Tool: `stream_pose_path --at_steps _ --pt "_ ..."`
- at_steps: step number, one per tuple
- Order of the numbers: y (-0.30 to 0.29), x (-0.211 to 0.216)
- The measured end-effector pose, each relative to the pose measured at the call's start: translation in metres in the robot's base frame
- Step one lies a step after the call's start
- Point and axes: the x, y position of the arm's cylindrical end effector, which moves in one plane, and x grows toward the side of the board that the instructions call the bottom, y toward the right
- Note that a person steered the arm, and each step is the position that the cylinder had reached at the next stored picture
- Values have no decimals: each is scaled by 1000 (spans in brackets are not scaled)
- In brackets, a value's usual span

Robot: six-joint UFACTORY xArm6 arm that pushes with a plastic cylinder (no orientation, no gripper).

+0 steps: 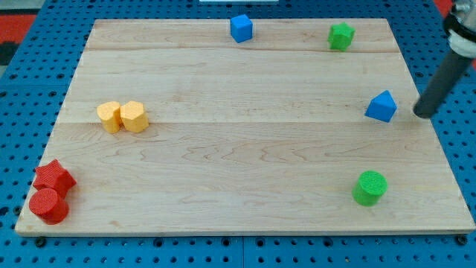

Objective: Push blue triangle below to the blue cube

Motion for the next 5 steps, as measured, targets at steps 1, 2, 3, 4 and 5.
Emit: stream_pose_path --at_steps 1,2,3,4,5 --pt "-119 -2" --pt "-184 -2" --pt "-240 -2" --pt "-282 -27" --pt "-262 -75"
